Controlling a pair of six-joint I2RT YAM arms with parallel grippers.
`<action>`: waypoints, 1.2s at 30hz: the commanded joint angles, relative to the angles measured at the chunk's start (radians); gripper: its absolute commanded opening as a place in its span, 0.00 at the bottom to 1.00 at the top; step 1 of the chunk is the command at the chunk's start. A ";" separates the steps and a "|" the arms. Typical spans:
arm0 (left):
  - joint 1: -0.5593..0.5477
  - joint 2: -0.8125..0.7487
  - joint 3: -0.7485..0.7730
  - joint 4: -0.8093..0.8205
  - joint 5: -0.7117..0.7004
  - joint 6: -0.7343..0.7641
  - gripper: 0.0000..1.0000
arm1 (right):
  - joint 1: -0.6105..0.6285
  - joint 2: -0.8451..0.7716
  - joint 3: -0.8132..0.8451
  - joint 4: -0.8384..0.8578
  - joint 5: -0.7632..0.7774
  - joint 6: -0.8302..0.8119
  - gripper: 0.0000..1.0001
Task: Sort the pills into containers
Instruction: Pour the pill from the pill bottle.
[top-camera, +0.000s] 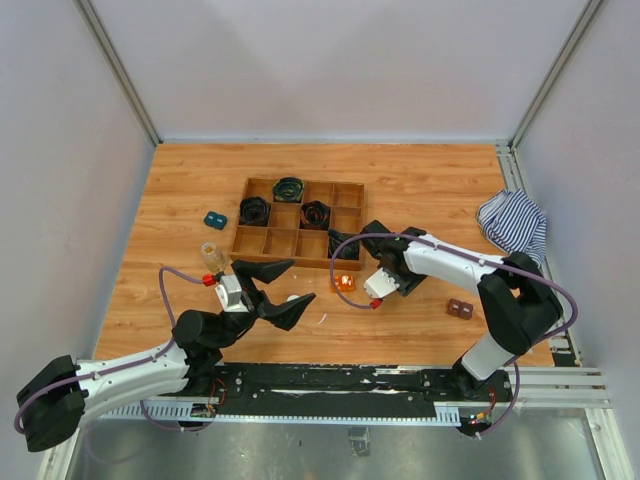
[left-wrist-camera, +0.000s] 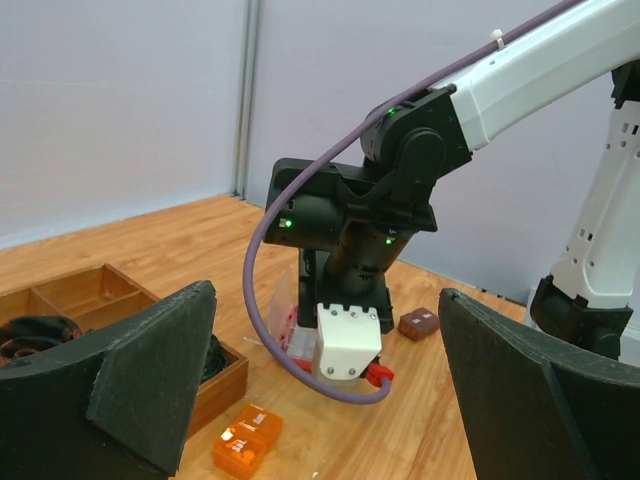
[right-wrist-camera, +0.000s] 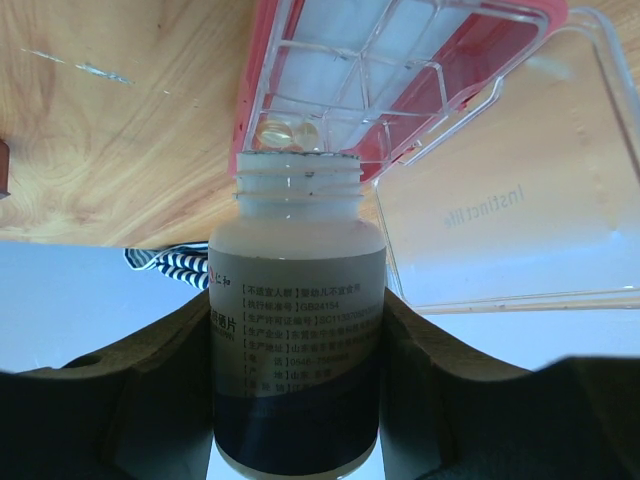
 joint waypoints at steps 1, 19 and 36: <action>0.004 -0.009 -0.099 0.033 0.008 0.020 0.99 | 0.014 -0.013 0.041 -0.047 -0.008 0.052 0.01; 0.003 -0.009 -0.100 0.035 0.009 0.019 0.99 | 0.000 -0.010 0.038 -0.025 -0.029 0.060 0.01; 0.003 -0.009 -0.100 0.035 0.008 0.020 0.99 | -0.019 0.025 0.036 -0.022 0.004 0.091 0.01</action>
